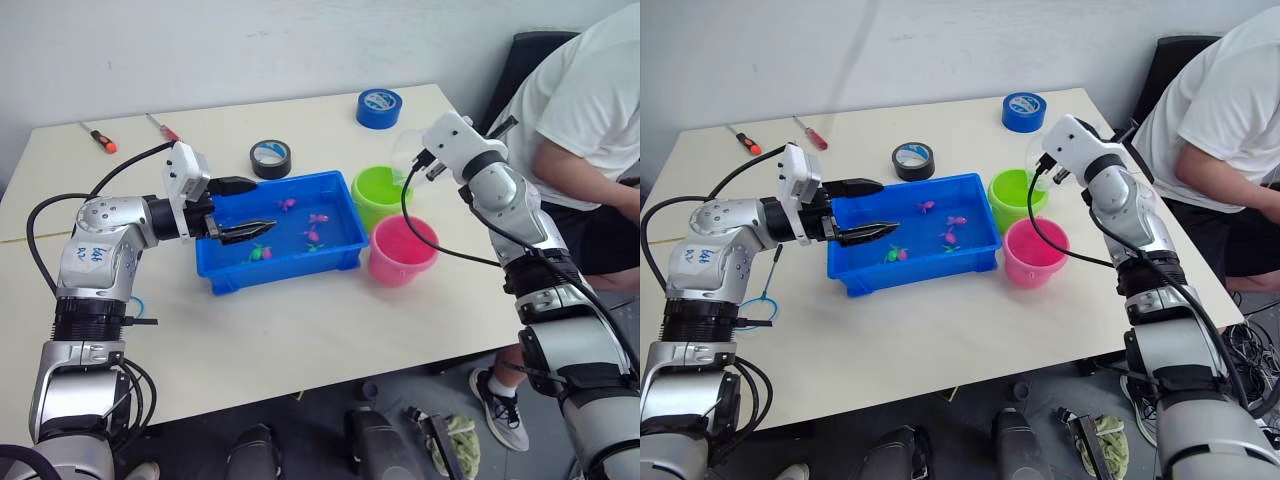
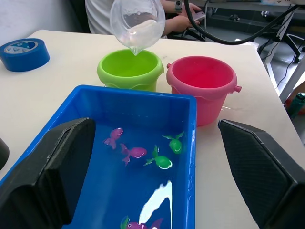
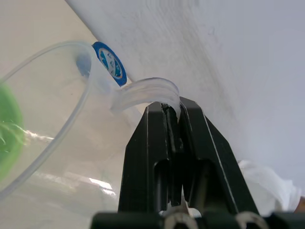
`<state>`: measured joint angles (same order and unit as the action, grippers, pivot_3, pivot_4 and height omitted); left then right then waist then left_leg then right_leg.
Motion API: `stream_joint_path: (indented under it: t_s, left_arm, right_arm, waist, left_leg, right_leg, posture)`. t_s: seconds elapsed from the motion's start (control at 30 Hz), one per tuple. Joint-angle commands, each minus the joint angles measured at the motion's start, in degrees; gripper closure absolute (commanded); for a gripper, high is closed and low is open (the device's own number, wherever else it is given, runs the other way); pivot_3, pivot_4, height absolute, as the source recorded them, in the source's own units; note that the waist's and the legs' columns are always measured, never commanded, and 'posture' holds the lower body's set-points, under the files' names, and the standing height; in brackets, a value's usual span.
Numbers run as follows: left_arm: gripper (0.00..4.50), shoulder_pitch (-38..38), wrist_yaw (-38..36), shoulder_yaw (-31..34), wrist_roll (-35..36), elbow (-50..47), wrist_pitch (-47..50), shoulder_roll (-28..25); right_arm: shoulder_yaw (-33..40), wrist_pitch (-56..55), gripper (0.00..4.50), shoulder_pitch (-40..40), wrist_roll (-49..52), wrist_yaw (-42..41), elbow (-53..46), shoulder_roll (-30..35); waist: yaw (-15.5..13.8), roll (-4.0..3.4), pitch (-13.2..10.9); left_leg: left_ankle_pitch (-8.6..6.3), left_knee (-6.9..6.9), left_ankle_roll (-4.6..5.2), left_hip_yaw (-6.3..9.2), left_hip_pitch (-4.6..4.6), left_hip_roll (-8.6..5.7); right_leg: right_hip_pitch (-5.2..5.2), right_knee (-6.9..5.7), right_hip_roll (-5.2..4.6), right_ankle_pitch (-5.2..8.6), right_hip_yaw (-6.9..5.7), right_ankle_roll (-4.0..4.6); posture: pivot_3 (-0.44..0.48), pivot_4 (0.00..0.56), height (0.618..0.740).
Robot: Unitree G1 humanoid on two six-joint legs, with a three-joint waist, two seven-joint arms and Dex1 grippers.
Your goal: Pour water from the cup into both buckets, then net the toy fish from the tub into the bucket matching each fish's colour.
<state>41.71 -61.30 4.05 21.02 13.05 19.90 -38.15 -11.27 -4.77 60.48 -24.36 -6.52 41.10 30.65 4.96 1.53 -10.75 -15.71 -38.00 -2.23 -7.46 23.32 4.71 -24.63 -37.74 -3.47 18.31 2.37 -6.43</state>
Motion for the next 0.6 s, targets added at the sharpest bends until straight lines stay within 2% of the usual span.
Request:
stream_joint_path:
  t_s: [0.03,0.6]
  left_arm:
    - [0.00,0.2,0.6,1.9,0.8,-1.6,-1.1,-0.5]
    - [0.00,-0.6,2.6,2.2,1.0,-2.3,-1.9,-0.3]
  right_arm:
    - [-0.7,-1.7,4.49,2.3,-2.1,1.9,-0.2,0.6]
    - [-8.3,-8.8,4.49,5.0,-13.4,8.2,3.2,1.6]
  waist:
    - [0.0,0.00,0.0]
    - [0.0,0.00,0.0]
  left_leg:
    - [0.00,0.00,0.00,0.00,0.00,0.00]
    - [0.00,-0.01,-0.01,-0.07,-0.01,0.00]
  right_leg:
    - [0.00,0.00,0.00,0.00,0.00,0.00]
    - [-0.03,-0.01,0.00,0.00,0.06,0.00]
  posture:
    - [0.000,0.150,0.731]
    - [0.000,0.150,0.731]
